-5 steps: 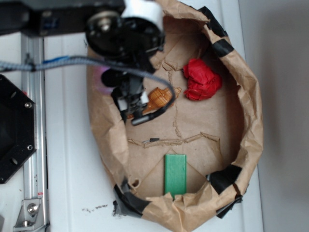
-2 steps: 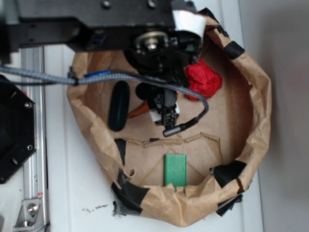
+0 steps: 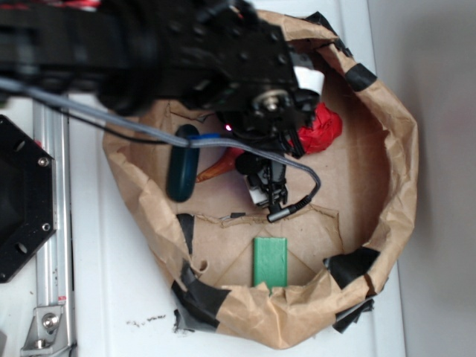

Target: Grab the shell.

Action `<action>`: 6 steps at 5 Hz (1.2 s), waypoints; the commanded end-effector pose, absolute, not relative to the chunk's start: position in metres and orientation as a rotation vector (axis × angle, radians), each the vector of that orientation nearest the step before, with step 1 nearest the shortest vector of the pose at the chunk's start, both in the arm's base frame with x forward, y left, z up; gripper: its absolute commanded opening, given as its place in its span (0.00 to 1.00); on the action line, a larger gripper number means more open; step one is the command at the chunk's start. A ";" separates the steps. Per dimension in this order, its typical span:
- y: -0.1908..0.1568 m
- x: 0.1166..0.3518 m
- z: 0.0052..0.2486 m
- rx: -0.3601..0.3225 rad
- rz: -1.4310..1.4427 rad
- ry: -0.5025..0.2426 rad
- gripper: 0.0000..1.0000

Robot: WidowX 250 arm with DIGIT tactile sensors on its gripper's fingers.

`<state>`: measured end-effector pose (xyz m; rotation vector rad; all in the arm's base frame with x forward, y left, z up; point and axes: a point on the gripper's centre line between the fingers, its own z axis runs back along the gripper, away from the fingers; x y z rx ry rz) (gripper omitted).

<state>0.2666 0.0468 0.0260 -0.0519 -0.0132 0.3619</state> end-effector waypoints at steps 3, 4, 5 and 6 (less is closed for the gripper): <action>0.028 0.286 0.119 -0.027 0.134 -0.167 0.00; 0.020 0.294 0.160 0.017 0.122 -0.198 0.00; 0.013 0.285 0.179 0.044 0.048 -0.262 0.00; 0.011 0.275 0.182 0.048 0.039 -0.273 0.00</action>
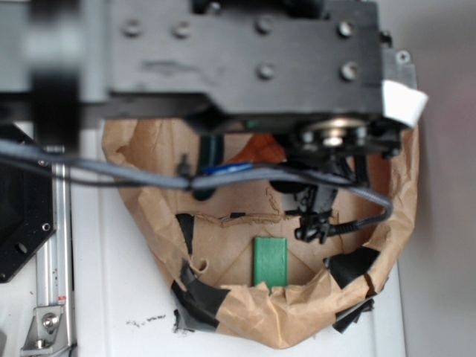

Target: Grab the shell.

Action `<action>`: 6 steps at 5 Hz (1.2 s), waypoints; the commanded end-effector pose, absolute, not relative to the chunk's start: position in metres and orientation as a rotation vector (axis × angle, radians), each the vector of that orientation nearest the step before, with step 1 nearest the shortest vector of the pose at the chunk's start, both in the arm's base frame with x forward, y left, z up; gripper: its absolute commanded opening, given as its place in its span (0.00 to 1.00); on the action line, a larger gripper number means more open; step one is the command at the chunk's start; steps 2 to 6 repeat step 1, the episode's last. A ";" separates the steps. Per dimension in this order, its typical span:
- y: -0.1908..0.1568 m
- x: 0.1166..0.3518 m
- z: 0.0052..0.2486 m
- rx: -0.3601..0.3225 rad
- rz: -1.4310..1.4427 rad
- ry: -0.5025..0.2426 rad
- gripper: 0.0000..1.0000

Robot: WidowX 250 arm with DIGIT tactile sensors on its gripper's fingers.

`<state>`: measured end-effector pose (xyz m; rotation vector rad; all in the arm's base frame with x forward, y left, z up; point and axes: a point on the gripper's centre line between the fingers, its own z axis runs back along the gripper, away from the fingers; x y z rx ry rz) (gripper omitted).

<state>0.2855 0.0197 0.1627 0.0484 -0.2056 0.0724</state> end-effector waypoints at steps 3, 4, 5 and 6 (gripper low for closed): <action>0.012 0.272 0.180 0.047 0.060 -0.239 0.00; 0.012 0.272 0.180 0.047 0.060 -0.239 0.00; 0.012 0.272 0.180 0.047 0.060 -0.239 0.00; 0.012 0.272 0.180 0.047 0.060 -0.239 0.00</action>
